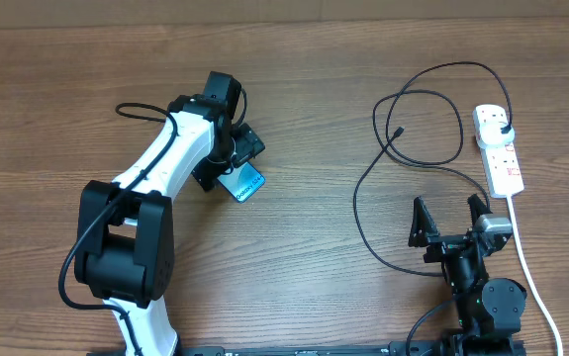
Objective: Plug charger to phone and switch on socket
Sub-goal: 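Lower the left gripper toward the phone's bottom edge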
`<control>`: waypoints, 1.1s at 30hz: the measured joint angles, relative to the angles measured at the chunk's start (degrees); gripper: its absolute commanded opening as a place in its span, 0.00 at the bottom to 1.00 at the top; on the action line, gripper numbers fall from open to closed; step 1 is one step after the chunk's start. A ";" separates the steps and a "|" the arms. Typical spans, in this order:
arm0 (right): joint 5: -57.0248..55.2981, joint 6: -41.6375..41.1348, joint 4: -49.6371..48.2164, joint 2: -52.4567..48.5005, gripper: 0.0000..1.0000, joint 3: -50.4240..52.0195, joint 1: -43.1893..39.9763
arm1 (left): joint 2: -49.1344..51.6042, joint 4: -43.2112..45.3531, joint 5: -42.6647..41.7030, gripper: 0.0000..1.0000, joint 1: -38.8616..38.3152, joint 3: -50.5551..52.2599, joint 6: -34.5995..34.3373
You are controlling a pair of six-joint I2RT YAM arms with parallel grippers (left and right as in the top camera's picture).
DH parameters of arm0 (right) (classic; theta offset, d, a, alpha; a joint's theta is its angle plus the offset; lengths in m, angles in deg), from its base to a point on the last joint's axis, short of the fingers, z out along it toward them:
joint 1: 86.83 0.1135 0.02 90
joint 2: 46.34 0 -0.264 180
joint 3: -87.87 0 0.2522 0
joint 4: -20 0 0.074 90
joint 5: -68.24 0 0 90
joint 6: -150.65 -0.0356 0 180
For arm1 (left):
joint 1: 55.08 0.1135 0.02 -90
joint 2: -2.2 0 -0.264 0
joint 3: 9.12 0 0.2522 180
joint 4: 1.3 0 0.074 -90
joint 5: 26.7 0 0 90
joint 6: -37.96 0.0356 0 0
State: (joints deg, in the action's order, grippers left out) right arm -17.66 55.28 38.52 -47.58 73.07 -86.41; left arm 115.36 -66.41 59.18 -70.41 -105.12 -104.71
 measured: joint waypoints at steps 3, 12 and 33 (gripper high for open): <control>-0.02 -0.02 -0.02 0.00 1.00 0.00 0.00 | 0.17 -0.52 0.00 1.00 0.00 0.00 -0.22; 0.00 -0.02 -0.02 0.00 1.00 0.00 0.00 | 0.24 -0.20 0.07 1.00 0.00 0.00 -0.13; -0.02 0.00 -0.02 0.00 1.00 0.00 0.00 | 0.24 -0.33 0.46 1.00 0.00 0.00 -7.43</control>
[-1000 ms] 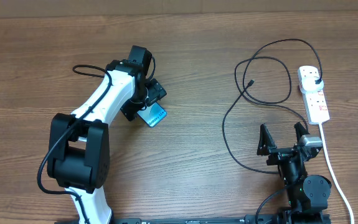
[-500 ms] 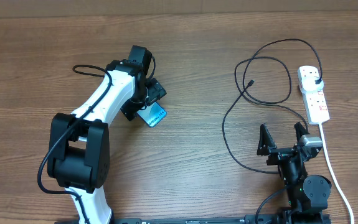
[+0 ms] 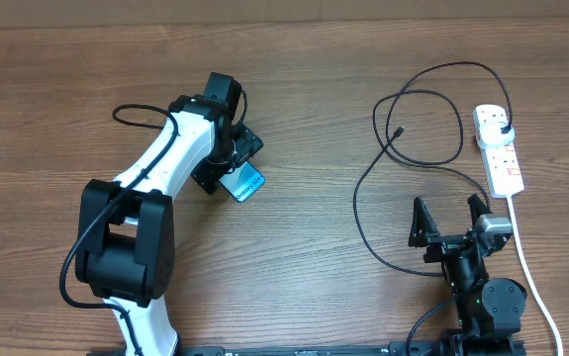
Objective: Plug charger to phone and switch on socket
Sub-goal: 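Lower the left gripper toward the phone's bottom edge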
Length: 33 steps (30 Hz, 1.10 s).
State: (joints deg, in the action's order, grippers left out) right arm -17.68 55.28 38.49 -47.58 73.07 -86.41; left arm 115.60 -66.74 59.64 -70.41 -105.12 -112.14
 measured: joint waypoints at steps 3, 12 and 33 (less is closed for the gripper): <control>0.02 0.00 0.00 0.00 1.00 0.00 0.00 | 0.00 0.11 0.33 1.00 0.00 0.00 -0.24; 0.02 -0.02 0.02 0.00 1.00 0.00 0.00 | 0.00 0.48 1.09 1.00 2.01 0.00 -0.42; 0.02 -0.02 0.02 -0.02 1.00 0.00 0.00 | 1.90 -15.41 0.46 1.00 4.35 -19.85 0.11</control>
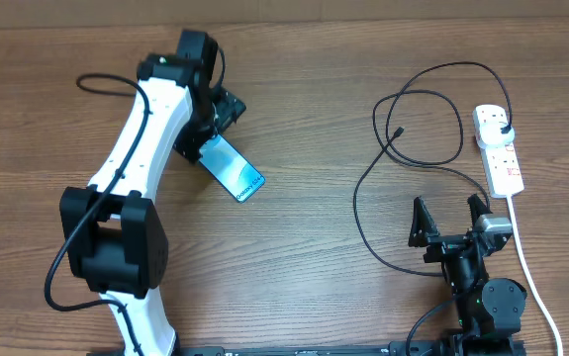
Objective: Plug charger to phone and switch on socket
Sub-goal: 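Lower the left gripper toward the phone's bottom edge, then close the left gripper on the phone's short edge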
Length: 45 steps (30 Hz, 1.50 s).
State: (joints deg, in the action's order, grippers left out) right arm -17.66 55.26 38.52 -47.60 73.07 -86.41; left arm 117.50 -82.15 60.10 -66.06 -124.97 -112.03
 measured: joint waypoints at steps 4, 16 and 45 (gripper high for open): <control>0.00 0.02 0.00 0.00 1.00 0.00 0.00 | 4.00 -2.27 -0.72 1.00 0.00 -4.07 0.55; -0.02 0.00 -0.02 0.00 1.00 0.00 0.00 | 17.27 -4.09 -4.09 1.00 -1.03 -4.04 6.21; 0.00 0.00 0.00 0.00 1.00 0.00 0.00 | 14.75 1.01 0.83 0.90 -2.56 2.03 7.39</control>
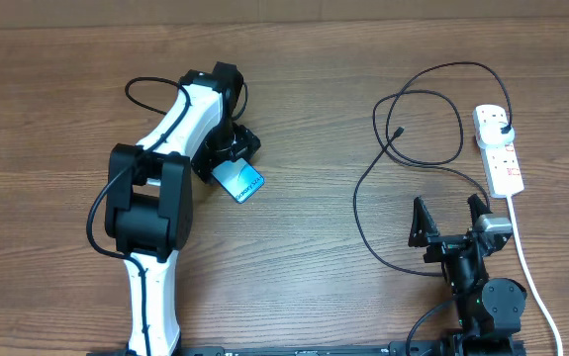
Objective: Plug charger to phone and switch on socket
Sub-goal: 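Close the left gripper on the phone's short edge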
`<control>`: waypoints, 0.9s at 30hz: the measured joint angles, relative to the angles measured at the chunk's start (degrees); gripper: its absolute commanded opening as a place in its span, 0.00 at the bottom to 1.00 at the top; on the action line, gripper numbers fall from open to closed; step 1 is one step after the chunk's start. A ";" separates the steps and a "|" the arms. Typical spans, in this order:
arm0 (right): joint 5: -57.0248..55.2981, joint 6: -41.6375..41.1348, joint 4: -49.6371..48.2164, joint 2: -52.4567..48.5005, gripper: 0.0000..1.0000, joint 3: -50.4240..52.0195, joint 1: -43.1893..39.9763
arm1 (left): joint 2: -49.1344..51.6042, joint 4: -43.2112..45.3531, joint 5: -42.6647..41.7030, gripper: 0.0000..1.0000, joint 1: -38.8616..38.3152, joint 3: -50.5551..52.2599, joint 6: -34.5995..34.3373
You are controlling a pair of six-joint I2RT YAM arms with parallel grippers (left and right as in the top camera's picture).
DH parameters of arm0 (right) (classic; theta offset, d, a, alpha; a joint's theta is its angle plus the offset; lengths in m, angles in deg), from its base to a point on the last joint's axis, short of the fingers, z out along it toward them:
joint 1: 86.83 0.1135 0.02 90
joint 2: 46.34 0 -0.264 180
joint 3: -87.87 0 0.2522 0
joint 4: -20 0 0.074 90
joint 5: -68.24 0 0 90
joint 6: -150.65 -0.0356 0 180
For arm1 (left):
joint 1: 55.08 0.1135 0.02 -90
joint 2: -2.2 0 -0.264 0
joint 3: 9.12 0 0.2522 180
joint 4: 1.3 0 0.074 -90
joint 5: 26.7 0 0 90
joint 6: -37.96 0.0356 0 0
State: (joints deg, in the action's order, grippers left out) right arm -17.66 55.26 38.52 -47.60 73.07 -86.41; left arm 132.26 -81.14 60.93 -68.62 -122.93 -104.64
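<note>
A blue phone (243, 182) lies flat and slantwise on the wooden table (304, 267), left of centre. My left gripper (227, 156) hangs over its upper left end, fingers spread to either side of it, hiding that end. The black charger cable (358, 213) loops across the right half, and its free plug tip (399, 132) rests on the wood. Its other end sits in the white socket strip (499, 150) at the far right. My right gripper (449, 216) stands open near the front right, just below the cable, holding nothing.
The strip's white lead (529, 272) runs down the right side to the front edge, past my right arm's base. The left arm reaches from the front left up across the table's left half.
My left gripper has moved down and to the right, from beyond the phone's upper left end back over that end. The arm's elbow has swung to the right. Phone, cable and right arm are unmoved.
At the two oldest moments my left gripper sat over the phone's upper end, hiding most of it. Then it stood farther up and left, with the whole phone showing. Now it covers the upper end again. The phone lies where it lay throughout.
</note>
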 measured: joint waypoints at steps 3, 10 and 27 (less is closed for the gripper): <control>0.00 0.00 0.00 0.00 1.00 0.00 0.00 | -0.57 2.01 -0.28 0.85 -0.02 1.27 0.13; 0.00 0.00 0.00 0.00 1.00 0.00 0.00 | -1.18 3.93 -0.33 0.76 -0.37 2.34 0.35; 0.00 0.02 -0.04 0.00 1.00 0.00 0.00 | -1.46 11.19 2.47 0.99 -1.44 2.56 15.96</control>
State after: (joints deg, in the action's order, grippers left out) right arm -17.66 55.28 38.47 -47.60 73.07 -86.41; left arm 130.79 -69.95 63.40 -70.06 -120.38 -88.69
